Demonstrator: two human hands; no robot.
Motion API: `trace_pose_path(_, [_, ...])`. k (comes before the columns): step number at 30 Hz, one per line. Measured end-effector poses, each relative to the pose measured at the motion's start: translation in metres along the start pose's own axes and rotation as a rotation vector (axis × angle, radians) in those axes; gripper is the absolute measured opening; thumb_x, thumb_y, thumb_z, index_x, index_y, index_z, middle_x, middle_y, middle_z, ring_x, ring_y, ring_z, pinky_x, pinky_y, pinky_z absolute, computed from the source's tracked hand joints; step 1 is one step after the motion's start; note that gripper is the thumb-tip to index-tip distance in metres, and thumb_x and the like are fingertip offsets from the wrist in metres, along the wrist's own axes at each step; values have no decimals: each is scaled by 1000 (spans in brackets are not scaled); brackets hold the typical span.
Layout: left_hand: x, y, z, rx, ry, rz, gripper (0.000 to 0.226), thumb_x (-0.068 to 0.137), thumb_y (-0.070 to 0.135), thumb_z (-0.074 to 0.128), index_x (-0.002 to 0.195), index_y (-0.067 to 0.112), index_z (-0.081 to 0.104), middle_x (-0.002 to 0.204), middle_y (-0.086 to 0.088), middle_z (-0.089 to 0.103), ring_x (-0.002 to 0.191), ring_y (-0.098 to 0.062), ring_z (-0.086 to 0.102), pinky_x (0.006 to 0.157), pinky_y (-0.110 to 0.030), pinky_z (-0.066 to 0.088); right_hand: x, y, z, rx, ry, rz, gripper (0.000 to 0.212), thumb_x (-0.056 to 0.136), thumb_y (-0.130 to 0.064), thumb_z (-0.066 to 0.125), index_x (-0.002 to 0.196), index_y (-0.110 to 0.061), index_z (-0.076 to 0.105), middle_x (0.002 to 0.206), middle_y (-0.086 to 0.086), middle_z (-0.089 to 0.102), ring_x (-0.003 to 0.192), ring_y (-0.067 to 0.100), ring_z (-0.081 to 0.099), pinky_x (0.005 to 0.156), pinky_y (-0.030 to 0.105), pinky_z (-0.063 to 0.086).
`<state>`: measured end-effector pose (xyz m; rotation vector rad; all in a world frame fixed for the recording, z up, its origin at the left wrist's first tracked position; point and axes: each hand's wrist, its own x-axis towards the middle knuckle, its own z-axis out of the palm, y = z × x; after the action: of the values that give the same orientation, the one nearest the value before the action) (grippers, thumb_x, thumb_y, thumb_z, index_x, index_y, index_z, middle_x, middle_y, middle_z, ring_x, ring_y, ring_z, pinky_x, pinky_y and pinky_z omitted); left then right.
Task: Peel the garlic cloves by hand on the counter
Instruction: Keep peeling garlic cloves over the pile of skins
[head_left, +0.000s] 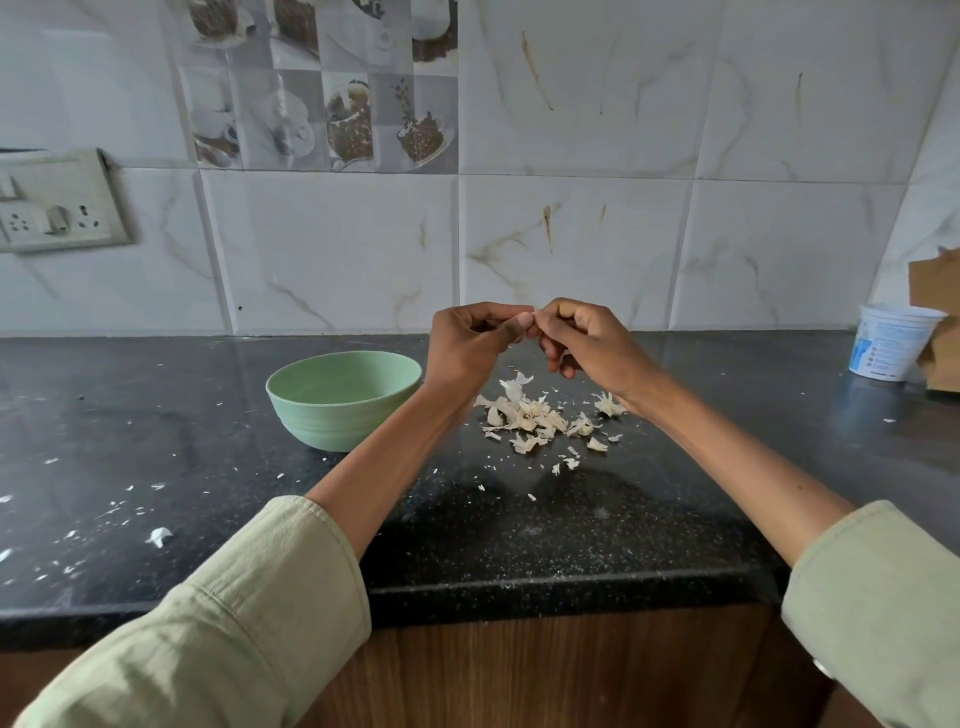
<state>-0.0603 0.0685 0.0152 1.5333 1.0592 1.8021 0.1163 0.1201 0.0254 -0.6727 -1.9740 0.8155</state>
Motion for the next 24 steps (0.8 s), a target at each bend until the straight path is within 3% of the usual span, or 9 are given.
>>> trace_pose_path(5, [1,-2,0,-23,2,-60,16,91,12,82,105,6,82,88,-19,78,76,-13,66,70,-19,52,1,2,-1,-41,69,-27,9,105,-13,63,108,-6,68,74,8,64,65,18,63,53,24,48])
trace_pose_path(12, [-1,2,4,193,60,123,14,88,20,86,99,11,85,78,-4,80,73,-17,75,73,-26,61,1,-1,-2,-14,130,-60,13,102,-14,68,103,-2,73,69,10,66,61,22,62,51,25,49])
trace_pose_path(15, [-3,3,7,277,90,173,10,89,19,86,95,12,85,72,1,78,69,-11,74,68,-22,59,1,-2,-3,-20,161,-60,14,101,-14,70,100,-1,75,66,10,66,58,23,62,49,25,48])
trace_pose_path(19, [-4,3,10,332,96,182,7,88,18,86,93,12,85,76,5,79,72,-12,75,71,-29,63,1,-1,-3,-36,177,-47,14,101,-11,70,96,1,74,65,11,68,56,22,63,47,26,48])
trace_pose_path(24, [-7,5,12,365,100,184,5,87,13,86,91,11,84,74,4,78,68,-12,74,67,-27,61,1,0,-4,-53,171,-39,13,101,-10,69,91,-2,74,64,9,69,53,20,63,46,26,48])
